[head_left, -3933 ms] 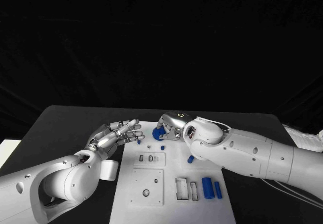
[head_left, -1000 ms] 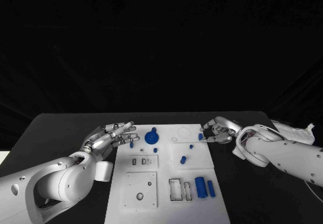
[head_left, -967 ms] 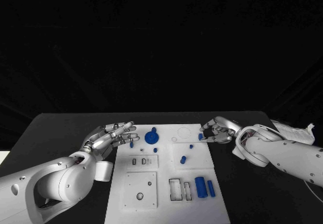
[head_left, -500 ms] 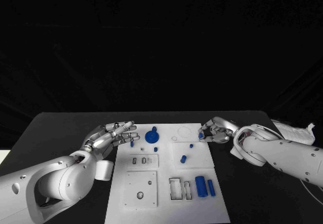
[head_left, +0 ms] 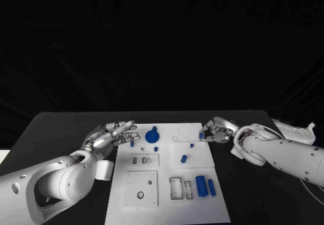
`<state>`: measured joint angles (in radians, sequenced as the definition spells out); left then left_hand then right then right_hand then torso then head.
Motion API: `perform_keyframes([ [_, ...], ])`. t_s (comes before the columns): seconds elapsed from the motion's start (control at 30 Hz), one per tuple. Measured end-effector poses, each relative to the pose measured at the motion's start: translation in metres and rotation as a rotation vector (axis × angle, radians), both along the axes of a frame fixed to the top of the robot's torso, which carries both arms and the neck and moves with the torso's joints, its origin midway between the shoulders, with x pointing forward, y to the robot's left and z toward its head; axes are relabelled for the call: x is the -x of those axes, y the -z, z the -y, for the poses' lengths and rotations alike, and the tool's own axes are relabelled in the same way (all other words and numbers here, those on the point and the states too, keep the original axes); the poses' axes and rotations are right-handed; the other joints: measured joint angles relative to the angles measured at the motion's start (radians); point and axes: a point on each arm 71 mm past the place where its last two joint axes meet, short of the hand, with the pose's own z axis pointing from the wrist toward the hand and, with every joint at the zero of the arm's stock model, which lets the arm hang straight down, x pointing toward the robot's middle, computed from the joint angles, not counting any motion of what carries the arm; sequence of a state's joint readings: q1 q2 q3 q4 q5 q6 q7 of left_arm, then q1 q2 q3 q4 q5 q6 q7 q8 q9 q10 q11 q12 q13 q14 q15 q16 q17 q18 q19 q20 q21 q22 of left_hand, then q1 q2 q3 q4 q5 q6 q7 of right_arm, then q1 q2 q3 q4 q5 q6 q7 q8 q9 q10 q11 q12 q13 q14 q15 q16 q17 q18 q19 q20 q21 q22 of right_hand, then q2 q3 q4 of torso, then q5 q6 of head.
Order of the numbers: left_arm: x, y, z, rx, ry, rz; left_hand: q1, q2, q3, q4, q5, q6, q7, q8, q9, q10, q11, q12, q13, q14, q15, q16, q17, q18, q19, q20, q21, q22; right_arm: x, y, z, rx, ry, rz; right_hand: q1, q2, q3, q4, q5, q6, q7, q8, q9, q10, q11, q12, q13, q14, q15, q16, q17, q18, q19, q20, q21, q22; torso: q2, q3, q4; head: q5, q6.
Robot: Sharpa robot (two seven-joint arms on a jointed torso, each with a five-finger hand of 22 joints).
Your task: Assemble the parts on the task board
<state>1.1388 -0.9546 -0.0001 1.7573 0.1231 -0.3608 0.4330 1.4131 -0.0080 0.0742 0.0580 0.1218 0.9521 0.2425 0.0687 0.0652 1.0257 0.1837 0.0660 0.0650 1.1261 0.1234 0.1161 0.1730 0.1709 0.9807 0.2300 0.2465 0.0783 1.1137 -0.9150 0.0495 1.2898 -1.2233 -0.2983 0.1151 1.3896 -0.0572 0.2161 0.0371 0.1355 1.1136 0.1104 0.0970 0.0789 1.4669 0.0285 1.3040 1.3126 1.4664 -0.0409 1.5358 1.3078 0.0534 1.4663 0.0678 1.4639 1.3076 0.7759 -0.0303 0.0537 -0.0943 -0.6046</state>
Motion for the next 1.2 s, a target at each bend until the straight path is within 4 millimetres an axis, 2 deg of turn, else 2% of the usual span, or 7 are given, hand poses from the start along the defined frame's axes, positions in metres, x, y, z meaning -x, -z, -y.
perform_keyframes([
  [0.07,0.000,0.000,0.000,0.000,0.000,0.000,0.000,0.000,0.000,0.000,0.000,0.000,0.000,0.000,0.000,0.000,0.000,0.000,0.000,0.000,0.000,0.000,0.000,0.000,0.000,0.000,0.000,0.000,0.000,0.000,0.000,-0.001,-0.001,0.001,-0.002,0.005,0.008,-0.005,-0.001,0.016,-0.007,0.005,0.000,-0.002,-0.008,-0.001,0.000,-0.002,-0.004,0.000,0.000,0.000,0.000,-0.005,0.000,0.000,0.000,0.0003,0.0001,-0.001,-0.001],
  [0.37,0.000,0.000,0.000,-0.001,0.000,-0.001,0.000,0.000,0.000,0.000,0.000,0.000,0.000,0.000,0.000,0.000,0.000,0.000,0.000,0.000,0.000,0.000,0.000,0.000,0.000,0.000,0.000,0.000,0.000,-0.001,-0.005,-0.009,-0.004,0.019,-0.010,0.016,0.019,-0.017,-0.008,0.030,0.000,0.023,0.000,-0.003,-0.019,0.008,0.000,0.002,-0.019,0.004,0.000,0.000,-0.002,-0.020,0.004,0.000,0.000,0.0004,0.0000,-0.004,-0.004],
  [0.43,0.000,0.000,0.000,-0.001,0.000,-0.001,0.000,0.000,0.000,0.000,0.000,0.000,0.000,0.000,0.000,0.000,0.000,0.000,0.000,0.000,0.000,0.000,0.000,0.000,0.000,0.000,0.000,0.000,0.000,-0.002,-0.006,-0.013,-0.001,0.028,-0.014,0.020,0.019,-0.017,0.003,0.031,0.000,0.023,0.000,-0.003,-0.025,0.011,0.000,-0.001,-0.022,0.004,0.000,0.000,0.000,-0.021,0.004,0.000,-0.001,0.0004,0.0000,-0.004,-0.004],
  [0.63,0.000,0.000,0.000,-0.001,0.000,-0.001,0.000,0.000,0.000,0.000,0.000,0.000,0.000,0.000,0.000,0.000,0.000,0.000,0.000,0.000,0.000,0.000,0.000,0.000,0.000,0.000,0.000,0.000,0.002,-0.009,-0.015,-0.034,-0.007,0.058,-0.024,0.029,0.021,-0.015,0.027,0.031,0.000,0.023,0.000,-0.004,-0.025,0.014,-0.001,-0.002,-0.022,0.008,0.000,0.000,-0.002,-0.027,0.004,0.000,-0.001,-0.0001,0.0006,-0.003,-0.004],
  [0.77,-0.001,0.000,-0.001,-0.002,-0.002,-0.002,0.000,0.000,0.000,0.000,0.000,0.000,0.000,0.000,0.000,0.000,0.000,0.000,0.000,0.000,0.000,0.000,0.001,0.000,0.000,0.000,0.000,0.000,0.008,-0.016,-0.031,-0.052,-0.032,0.073,-0.030,0.035,0.023,-0.012,0.031,0.031,0.000,0.023,0.000,-0.002,-0.027,0.015,-0.001,0.002,-0.026,0.008,0.000,0.000,-0.002,-0.027,0.004,0.000,-0.003,-0.0006,0.0007,0.000,-0.003],
  [1.0,-0.004,0.002,0.000,-0.004,-0.005,-0.002,0.000,0.000,0.000,0.000,0.000,0.000,0.000,0.000,0.000,0.000,0.000,0.000,0.000,0.000,0.000,0.000,0.001,0.000,0.000,0.000,0.000,0.000,0.014,-0.031,-0.076,-0.071,-0.094,0.093,-0.044,0.040,0.024,-0.010,0.031,0.031,0.000,0.023,0.000,0.000,-0.029,0.020,-0.005,0.002,-0.026,0.008,0.000,0.000,-0.002,-0.027,0.004,0.001,-0.007,-0.0026,0.0025,0.009,-0.004],
  [1.2,-0.006,0.003,0.001,-0.005,-0.007,-0.003,0.000,0.000,0.000,0.000,0.000,0.000,0.000,0.000,0.000,0.000,0.000,0.000,0.000,0.000,0.000,0.000,0.001,0.000,0.000,0.000,0.000,0.000,0.018,-0.031,-0.120,-0.060,-0.159,0.092,-0.050,0.041,0.021,-0.008,0.035,0.031,0.000,0.022,0.000,0.002,-0.030,0.020,-0.005,0.002,-0.026,0.008,0.000,0.000,-0.002,-0.027,0.004,0.000,-0.014,-0.0053,0.0063,0.027,-0.014],
])
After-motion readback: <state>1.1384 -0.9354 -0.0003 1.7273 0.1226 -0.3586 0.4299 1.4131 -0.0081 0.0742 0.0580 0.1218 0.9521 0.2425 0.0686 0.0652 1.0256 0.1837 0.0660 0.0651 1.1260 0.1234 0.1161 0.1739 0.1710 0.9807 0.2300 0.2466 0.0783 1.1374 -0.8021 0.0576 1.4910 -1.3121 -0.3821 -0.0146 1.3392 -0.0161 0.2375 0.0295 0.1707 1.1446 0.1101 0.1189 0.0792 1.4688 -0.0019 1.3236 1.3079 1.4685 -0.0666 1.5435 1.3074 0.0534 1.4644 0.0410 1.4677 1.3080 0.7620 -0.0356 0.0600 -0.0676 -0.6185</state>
